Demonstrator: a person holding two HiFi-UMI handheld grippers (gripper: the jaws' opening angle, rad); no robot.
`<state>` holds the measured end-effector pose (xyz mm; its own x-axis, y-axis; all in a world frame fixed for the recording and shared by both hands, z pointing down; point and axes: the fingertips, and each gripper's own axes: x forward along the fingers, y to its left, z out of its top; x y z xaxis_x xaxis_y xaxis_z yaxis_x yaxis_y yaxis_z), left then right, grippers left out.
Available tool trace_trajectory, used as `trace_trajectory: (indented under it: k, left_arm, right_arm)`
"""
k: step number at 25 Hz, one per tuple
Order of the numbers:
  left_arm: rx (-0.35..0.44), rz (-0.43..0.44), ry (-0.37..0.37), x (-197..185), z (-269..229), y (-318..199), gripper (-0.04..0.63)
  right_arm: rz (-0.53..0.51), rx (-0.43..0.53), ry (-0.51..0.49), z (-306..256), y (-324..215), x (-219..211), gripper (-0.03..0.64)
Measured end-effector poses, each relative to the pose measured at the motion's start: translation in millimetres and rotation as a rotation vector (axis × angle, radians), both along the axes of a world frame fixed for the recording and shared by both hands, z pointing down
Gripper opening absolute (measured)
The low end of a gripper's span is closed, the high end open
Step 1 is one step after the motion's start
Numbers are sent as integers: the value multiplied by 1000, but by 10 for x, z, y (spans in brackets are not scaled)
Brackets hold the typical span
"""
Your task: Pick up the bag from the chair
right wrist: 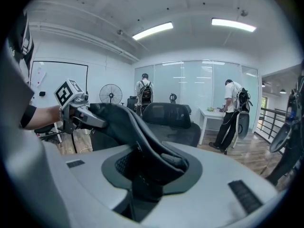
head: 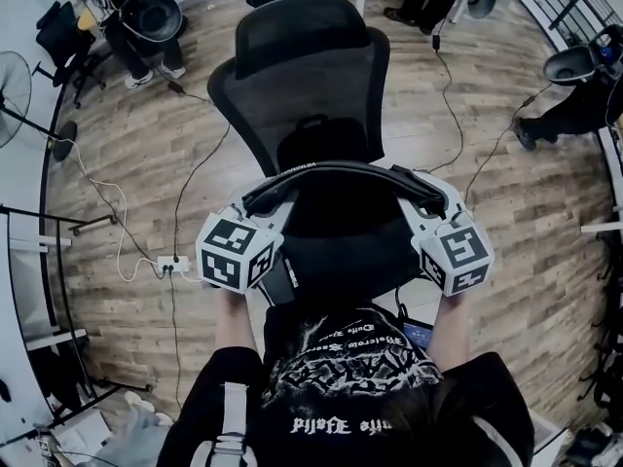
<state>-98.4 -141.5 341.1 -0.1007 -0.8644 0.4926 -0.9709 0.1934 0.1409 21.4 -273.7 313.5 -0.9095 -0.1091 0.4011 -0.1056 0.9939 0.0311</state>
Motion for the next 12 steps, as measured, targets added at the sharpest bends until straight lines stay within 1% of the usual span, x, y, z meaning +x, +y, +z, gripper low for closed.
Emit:
trace_trajectory:
  k: [12]
  left_arm:
    - [57,-7,-49,-32,-396,-91,89]
  right_arm:
    - [25,42,-64,-364,-90,-25,115]
